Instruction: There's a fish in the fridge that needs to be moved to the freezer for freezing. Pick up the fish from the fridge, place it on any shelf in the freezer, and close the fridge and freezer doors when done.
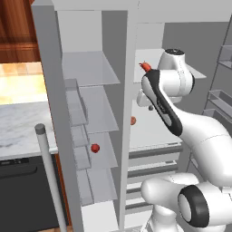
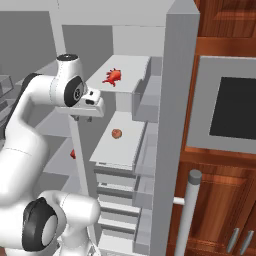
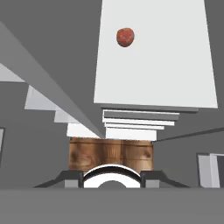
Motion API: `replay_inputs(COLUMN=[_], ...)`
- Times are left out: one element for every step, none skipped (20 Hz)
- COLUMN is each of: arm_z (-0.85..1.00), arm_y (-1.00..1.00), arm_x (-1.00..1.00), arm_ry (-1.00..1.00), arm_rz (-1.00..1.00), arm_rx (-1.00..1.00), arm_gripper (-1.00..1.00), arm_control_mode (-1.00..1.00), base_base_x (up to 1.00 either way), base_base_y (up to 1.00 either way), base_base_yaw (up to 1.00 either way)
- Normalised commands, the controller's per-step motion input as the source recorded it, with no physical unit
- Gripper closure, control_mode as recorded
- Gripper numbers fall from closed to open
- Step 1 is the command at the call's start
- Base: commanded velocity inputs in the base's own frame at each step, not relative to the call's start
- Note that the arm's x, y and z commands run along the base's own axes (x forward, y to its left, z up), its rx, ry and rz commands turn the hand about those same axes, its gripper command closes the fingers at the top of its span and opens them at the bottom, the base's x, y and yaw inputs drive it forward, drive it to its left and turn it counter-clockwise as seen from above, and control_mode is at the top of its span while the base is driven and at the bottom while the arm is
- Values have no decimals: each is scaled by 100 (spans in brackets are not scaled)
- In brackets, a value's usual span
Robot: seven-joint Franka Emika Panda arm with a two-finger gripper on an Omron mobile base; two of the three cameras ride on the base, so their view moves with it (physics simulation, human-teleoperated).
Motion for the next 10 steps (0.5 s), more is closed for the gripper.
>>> replay_inputs(arm_z=[0, 0, 0, 0, 0, 6, 33, 31, 43, 49], arm_y=[0, 0, 0, 0, 0, 0, -4, -4, -11, -15], arm_x=[-1, -9, -17, -34, -25, -37, -34, -28, -24, -21], arm_ry=[0, 0, 0, -1, -10, -13, -12, -16, -17, -21], arm_rz=[0, 0, 0, 0, 0, 0, -1, 0, -1, -1], arm_rx=[0, 0, 0, 0, 0, 0, 0, 0, 0, 0], arm_gripper=[-100, -100, -100, -100, -100, -100, -100, -100, -100, -100], arm_control_mode=[-100, -100, -100, -100, -100, -100, -100, -100, -100, -100], base_base_x=[0, 0, 0, 0, 0, 0, 0, 0, 0, 0], base_base_y=[0, 0, 0, 0, 0, 0, 0, 0, 0, 0], base_base_yaw=[0, 0, 0, 0, 0, 0, 0, 0, 0, 0])
